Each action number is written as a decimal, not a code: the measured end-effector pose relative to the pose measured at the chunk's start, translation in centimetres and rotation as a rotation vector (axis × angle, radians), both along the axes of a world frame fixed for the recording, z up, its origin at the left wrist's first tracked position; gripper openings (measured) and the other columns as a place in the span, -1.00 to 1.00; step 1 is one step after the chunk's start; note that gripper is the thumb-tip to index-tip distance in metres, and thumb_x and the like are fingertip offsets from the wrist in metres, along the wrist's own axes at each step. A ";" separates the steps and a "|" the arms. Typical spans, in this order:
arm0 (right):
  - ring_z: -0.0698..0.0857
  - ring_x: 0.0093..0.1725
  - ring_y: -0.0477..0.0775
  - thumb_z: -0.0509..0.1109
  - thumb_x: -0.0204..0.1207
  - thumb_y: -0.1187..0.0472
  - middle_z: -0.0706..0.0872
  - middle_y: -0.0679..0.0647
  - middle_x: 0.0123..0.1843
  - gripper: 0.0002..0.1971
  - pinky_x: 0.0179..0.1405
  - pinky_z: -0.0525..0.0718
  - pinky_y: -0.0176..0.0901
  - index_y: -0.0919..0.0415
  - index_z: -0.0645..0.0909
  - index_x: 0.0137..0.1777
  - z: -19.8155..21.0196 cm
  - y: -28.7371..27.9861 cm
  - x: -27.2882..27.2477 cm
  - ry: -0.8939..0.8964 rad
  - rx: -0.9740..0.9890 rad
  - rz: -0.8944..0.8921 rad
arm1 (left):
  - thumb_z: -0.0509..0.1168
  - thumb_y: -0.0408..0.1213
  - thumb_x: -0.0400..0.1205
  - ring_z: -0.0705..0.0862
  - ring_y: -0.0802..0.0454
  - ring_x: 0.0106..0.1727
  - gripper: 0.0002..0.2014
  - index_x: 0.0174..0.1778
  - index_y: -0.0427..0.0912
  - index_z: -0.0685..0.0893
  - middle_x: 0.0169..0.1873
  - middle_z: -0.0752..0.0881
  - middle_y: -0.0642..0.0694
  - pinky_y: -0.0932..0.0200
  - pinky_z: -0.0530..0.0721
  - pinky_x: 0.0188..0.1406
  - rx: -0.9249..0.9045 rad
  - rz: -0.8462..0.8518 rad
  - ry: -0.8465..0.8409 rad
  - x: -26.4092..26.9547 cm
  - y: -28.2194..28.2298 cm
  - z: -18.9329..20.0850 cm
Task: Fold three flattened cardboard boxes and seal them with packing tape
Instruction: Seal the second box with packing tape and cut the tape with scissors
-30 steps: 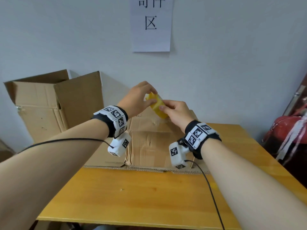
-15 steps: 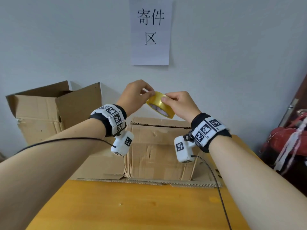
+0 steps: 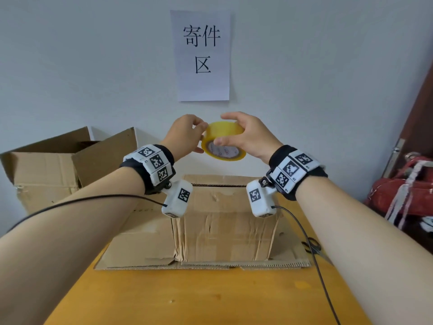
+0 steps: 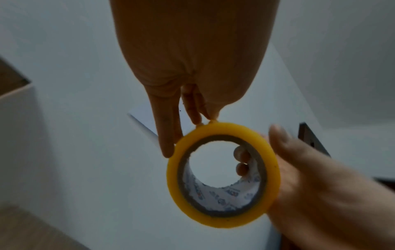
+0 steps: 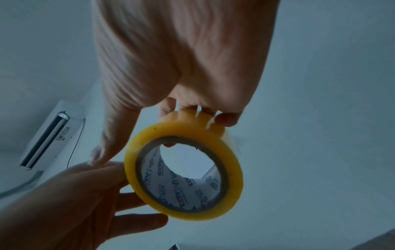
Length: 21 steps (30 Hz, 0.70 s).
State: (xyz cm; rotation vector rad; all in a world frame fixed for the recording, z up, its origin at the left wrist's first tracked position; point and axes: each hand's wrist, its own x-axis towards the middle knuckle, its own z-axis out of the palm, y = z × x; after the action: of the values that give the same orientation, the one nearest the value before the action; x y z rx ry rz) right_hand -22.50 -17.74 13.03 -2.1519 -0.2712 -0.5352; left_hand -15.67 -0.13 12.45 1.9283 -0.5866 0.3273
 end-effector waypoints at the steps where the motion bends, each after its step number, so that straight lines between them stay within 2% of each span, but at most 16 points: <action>1: 0.64 0.19 -0.12 0.71 0.35 0.01 0.65 -0.02 0.26 -0.28 0.05 0.65 -0.33 -0.02 0.52 0.51 -0.1 -0.1 0.0 -0.014 0.003 0.009 | 0.18 -0.22 0.80 0.77 -0.13 0.07 -0.79 0.08 -0.27 0.64 0.12 0.66 -0.20 -0.08 0.86 -0.24 -0.033 0.006 0.034 0.0 0.1 0.0; 3: 0.70 0.11 -0.10 0.69 0.38 0.00 0.72 0.03 0.15 -0.38 0.05 0.67 -0.27 0.02 0.58 0.43 -0.6 -0.3 0.0 -0.022 0.065 0.006 | 0.16 -0.24 0.80 0.77 -0.24 0.09 -0.79 0.00 -0.25 0.64 0.14 0.66 -0.30 -0.16 0.86 -0.20 -0.089 0.001 0.094 -0.1 0.6 -0.1; 5: 0.75 -0.02 -0.08 0.66 0.42 -0.01 0.80 0.02 0.03 -0.60 0.01 0.69 -0.20 0.09 0.72 0.21 -1.2 -0.3 0.0 -0.011 0.134 0.004 | 0.15 -0.25 0.81 0.77 -0.29 0.09 -0.78 -0.08 -0.22 0.63 0.14 0.66 -0.40 -0.20 0.85 -0.20 -0.101 -0.024 0.133 -0.3 1.0 -0.2; 7: 0.75 -0.11 -0.09 0.64 0.45 0.01 0.81 -0.02 -0.10 -0.73 -0.07 0.70 -0.19 0.10 0.76 0.05 -1.9 -0.3 0.1 -0.025 0.154 0.003 | 0.15 -0.27 0.81 0.78 -0.27 0.07 -0.79 -0.06 -0.22 0.63 0.09 0.67 -0.34 -0.21 0.85 -0.20 -0.090 -0.046 0.139 -0.6 1.1 -0.3; 11: 0.64 -0.25 -0.08 0.62 0.45 0.03 0.69 -0.03 -0.25 -0.74 -0.19 0.60 -0.18 0.21 0.74 -0.06 -2.2 0.2 0.5 -0.122 0.269 -0.017 | 0.13 -0.29 0.82 0.79 -0.12 -0.07 -0.79 -0.08 -0.20 0.61 -0.03 0.67 -0.19 -0.15 0.86 -0.27 -0.065 -0.104 0.112 -1.3 1.1 -0.2; 15: 0.57 -0.32 -0.12 0.60 0.50 0.15 0.63 -0.05 -0.32 -0.83 -0.25 0.54 -0.25 0.23 0.72 -0.12 -1.8 0.5 0.6 -0.152 0.352 -0.030 | 0.11 -0.27 0.83 0.79 -0.06 -0.06 -0.81 -0.02 -0.21 0.58 -0.05 0.68 -0.17 -0.05 0.86 -0.29 -0.033 -0.120 0.066 -1.7 1.4 0.1; 19: 0.52 -0.37 -0.07 0.59 0.50 0.15 0.55 -0.07 -0.42 -0.81 -0.28 0.50 -0.19 0.20 0.68 -0.22 -1.6 0.6 0.5 -0.143 0.372 -0.052 | 0.09 -0.25 0.84 0.78 -0.04 0.01 -0.80 0.07 -0.25 0.57 0.04 0.69 -0.18 -0.04 0.86 -0.25 -0.014 -0.134 0.061 -1.8 1.6 -0.1; 21: 0.50 -0.41 -0.08 0.60 0.49 0.12 0.53 -0.08 -0.44 -0.79 -0.31 0.49 -0.22 0.18 0.66 -0.25 -1.8 0.6 0.6 -0.137 0.358 -0.078 | 0.11 -0.25 0.83 0.76 -0.04 0.09 -0.81 0.05 -0.24 0.58 0.15 0.66 -0.19 -0.05 0.86 -0.21 -0.019 -0.135 0.031 -1.9 1.7 -0.2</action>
State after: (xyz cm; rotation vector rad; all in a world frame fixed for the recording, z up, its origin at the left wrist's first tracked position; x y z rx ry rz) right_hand -21.91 -17.13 11.25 -1.7876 -0.1531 -0.7203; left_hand -17.58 1.61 12.26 1.8616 -0.6869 0.2157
